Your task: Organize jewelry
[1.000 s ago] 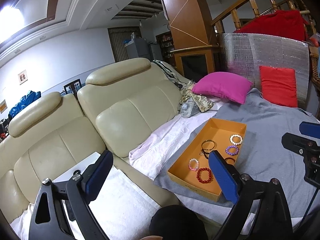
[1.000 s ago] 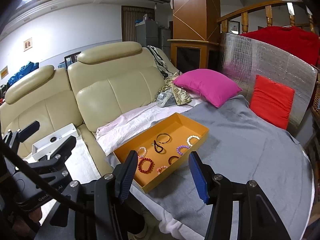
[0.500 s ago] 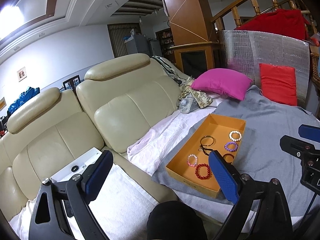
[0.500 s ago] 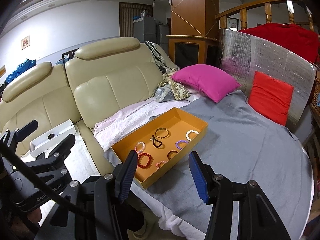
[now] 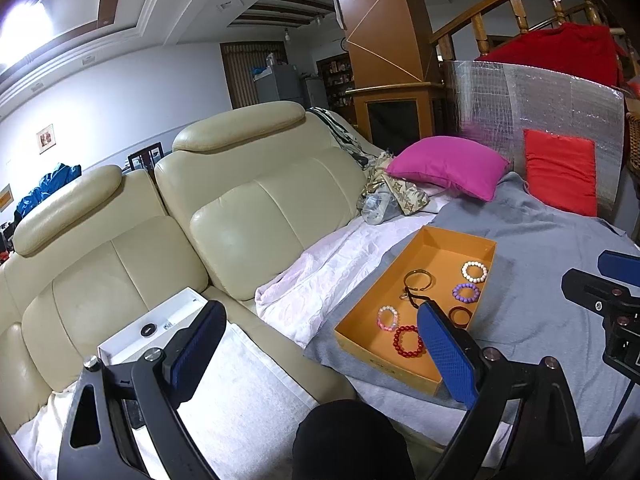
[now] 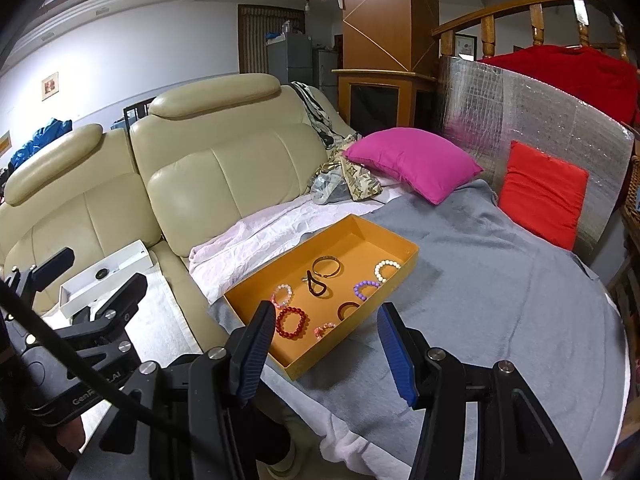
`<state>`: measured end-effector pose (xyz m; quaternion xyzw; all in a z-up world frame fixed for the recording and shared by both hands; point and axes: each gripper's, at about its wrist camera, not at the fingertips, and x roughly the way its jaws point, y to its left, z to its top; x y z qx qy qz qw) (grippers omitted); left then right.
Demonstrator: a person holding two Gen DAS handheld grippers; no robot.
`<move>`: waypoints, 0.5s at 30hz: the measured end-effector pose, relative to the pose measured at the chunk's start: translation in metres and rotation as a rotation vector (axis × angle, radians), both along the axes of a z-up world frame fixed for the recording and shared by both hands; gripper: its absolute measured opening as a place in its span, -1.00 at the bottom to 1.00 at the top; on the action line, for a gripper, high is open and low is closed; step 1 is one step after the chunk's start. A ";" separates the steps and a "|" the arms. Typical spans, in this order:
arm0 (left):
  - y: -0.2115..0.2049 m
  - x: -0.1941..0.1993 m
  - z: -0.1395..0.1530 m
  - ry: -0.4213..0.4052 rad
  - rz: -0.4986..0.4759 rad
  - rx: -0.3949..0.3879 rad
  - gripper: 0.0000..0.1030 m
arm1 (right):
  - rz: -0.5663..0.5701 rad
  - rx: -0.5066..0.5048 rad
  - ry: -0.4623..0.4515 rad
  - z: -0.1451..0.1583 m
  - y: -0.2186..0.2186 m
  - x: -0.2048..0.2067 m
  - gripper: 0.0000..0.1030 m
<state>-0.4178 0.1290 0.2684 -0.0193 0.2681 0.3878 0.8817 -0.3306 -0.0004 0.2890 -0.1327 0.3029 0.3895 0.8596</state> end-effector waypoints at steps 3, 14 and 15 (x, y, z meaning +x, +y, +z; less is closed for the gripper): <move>0.001 0.000 -0.001 0.000 0.001 -0.005 0.87 | -0.006 0.001 0.002 -0.001 0.000 0.002 0.11; 0.004 0.006 -0.006 0.014 -0.003 -0.013 0.87 | -0.015 -0.006 0.014 -0.007 0.006 0.010 0.11; 0.004 0.007 -0.006 0.015 -0.003 -0.013 0.87 | -0.016 -0.007 0.016 -0.008 0.007 0.011 0.11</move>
